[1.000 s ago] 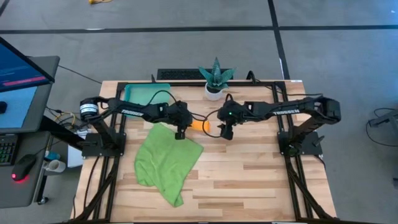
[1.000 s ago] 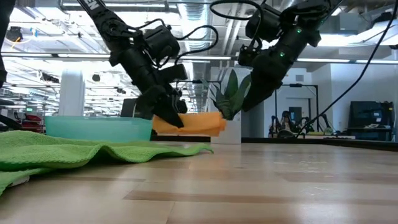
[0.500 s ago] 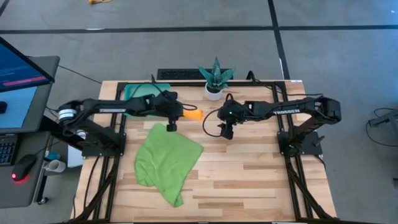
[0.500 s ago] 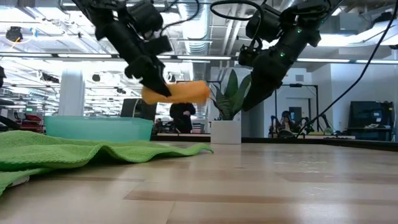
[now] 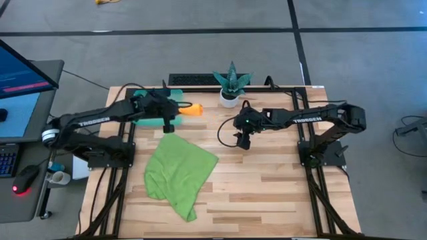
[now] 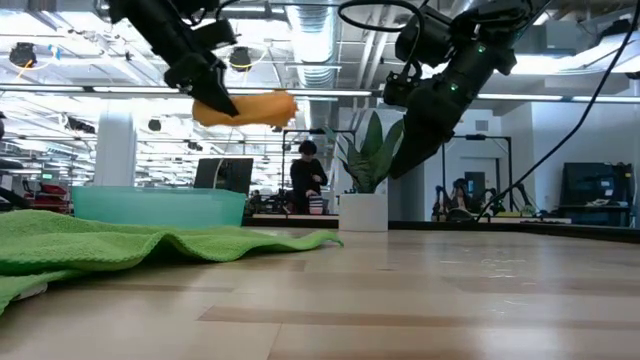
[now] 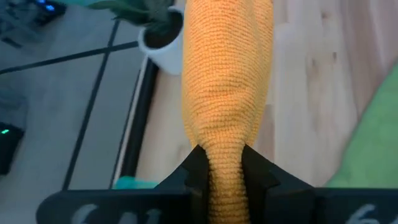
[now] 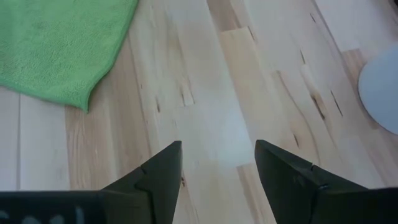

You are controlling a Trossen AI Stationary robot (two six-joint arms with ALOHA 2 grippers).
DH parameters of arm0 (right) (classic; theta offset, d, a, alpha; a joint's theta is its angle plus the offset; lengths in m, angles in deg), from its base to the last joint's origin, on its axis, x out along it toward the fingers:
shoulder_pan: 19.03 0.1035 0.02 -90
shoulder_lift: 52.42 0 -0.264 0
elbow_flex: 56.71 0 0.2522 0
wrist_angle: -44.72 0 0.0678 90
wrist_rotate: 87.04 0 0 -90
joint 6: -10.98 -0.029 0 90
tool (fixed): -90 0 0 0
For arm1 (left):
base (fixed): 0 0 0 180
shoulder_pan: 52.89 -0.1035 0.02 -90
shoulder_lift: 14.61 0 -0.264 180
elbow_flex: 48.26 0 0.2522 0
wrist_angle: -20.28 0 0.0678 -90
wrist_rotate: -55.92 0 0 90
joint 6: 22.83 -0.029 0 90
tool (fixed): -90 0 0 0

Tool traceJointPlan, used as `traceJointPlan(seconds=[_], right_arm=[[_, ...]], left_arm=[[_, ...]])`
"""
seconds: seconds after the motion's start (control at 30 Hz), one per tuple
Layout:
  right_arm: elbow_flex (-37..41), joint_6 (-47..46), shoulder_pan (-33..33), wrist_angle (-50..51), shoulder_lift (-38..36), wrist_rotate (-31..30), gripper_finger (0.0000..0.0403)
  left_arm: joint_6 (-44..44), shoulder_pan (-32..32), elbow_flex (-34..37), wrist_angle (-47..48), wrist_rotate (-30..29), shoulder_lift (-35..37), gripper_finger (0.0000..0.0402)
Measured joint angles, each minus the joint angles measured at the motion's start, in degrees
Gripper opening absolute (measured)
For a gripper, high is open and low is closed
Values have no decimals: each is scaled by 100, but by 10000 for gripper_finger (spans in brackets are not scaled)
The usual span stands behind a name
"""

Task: Roll microfiber towels into tight, uniform cylinder then place into a basket
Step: Put the yellow microfiber cloth into the transparent light green bin

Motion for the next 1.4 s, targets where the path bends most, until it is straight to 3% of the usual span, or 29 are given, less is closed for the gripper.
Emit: traceJointPlan(seconds=[0.23, 0.6, 0.7, 1.1, 1.4], right_arm=[[0, 3, 0, -12, 0, 2, 224], [0, 143, 4, -22, 0, 2, 224], [0, 145, 4, -24, 0, 2, 224], [-2, 145, 4, -24, 0, 4, 224], [-2, 145, 13, -24, 0, 7, 224]], left_arm=[[-221, -530, 0, 93, -13, 422, 30], [-573, -1691, -4, 238, 288, 425, 30], [-709, -1930, -198, 643, 294, 392, 30], [-1020, -2248, -1694, 2029, 551, 256, 30], [-977, -2478, -1640, 2820, 700, -110, 30]])
